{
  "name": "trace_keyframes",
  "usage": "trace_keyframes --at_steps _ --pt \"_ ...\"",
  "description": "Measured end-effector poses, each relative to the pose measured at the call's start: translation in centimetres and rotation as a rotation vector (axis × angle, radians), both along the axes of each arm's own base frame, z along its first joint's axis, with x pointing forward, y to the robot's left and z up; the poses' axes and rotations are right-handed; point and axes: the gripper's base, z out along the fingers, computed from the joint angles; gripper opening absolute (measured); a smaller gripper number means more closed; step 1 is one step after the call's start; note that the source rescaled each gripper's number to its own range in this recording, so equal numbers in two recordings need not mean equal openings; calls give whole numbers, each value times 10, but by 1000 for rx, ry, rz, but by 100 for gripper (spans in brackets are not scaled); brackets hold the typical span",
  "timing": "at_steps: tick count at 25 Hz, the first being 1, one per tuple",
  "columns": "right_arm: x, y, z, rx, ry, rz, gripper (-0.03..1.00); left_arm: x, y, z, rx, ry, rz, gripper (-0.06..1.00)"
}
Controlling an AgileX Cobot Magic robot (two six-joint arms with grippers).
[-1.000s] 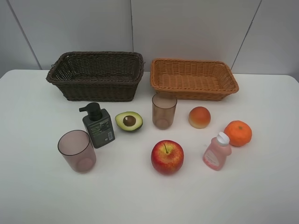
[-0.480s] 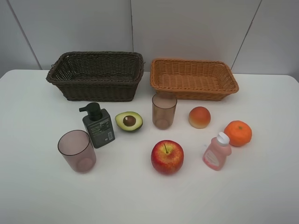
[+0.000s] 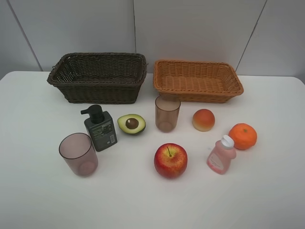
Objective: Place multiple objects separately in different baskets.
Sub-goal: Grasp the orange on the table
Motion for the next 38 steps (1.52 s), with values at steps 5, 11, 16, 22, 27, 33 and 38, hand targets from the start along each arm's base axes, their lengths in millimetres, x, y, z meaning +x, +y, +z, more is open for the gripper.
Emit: trace_keyframes --at_steps 5,11,16,22,27,33,38 --pt "0 0 0 0 0 0 99 0 0 0 0 0 0 97" --pt "0 0 0 12 0 -4 99 0 0 0 0 0 0 97" --pt "0 0 0 17 0 -7 99 0 0 0 0 0 0 97" --pt "1 0 0 18 3 -7 99 0 0 0 0 0 0 97" --pt "19 -1 6 22 80 -8 99 0 0 0 0 0 0 97" --pt "61 -2 32 26 212 -11 99 0 0 0 0 0 0 97" --pt "101 -4 43 29 319 -13 99 0 0 0 0 0 0 97"
